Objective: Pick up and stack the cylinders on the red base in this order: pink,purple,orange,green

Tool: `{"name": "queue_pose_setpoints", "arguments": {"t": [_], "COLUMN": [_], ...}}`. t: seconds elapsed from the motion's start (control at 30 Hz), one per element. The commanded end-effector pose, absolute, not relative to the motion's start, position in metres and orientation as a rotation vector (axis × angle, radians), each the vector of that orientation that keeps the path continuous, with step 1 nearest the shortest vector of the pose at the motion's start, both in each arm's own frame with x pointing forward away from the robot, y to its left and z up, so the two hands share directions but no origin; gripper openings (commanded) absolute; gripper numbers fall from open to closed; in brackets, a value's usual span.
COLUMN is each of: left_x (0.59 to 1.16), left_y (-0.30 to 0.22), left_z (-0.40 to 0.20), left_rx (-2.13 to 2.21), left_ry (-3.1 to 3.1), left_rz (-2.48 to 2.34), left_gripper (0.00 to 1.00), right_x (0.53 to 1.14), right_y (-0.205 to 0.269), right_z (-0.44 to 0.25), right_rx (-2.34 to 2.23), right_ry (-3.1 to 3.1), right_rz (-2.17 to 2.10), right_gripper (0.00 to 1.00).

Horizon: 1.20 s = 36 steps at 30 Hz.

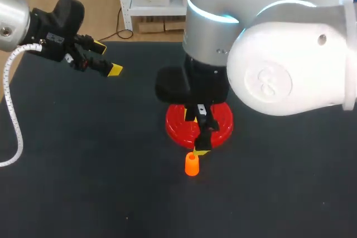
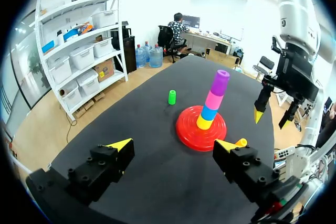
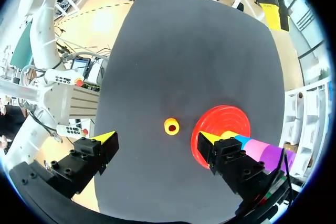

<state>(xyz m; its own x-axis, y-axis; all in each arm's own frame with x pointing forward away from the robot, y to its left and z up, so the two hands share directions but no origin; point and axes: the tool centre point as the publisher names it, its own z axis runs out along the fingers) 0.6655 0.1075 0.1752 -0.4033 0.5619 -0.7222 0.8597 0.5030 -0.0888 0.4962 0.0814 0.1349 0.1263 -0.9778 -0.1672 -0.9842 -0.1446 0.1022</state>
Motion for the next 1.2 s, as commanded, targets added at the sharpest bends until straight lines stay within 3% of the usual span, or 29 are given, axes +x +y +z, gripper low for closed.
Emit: {"name": "queue_pose_setpoints", "arguments": {"t": [0.03, 1.2], "left_x": [0.666, 0.666], "left_y": [0.108, 0.108], "left_z": [0.174, 0.174], "left_rx": [1.16, 1.16], "left_ry": [2.11, 2.11], "left_rz": [-0.61, -0.61], "left_gripper": [1.0, 1.0], "right_x": [0.495, 0.498], "right_y": [0.08, 0.077], "right_z": [0.135, 0.033], "right_rx": [-2.329, -2.356], "right_ry": [2.031, 2.233], "right_rz": [0.302, 0.215], "right_gripper": [1.0, 1.0]}}
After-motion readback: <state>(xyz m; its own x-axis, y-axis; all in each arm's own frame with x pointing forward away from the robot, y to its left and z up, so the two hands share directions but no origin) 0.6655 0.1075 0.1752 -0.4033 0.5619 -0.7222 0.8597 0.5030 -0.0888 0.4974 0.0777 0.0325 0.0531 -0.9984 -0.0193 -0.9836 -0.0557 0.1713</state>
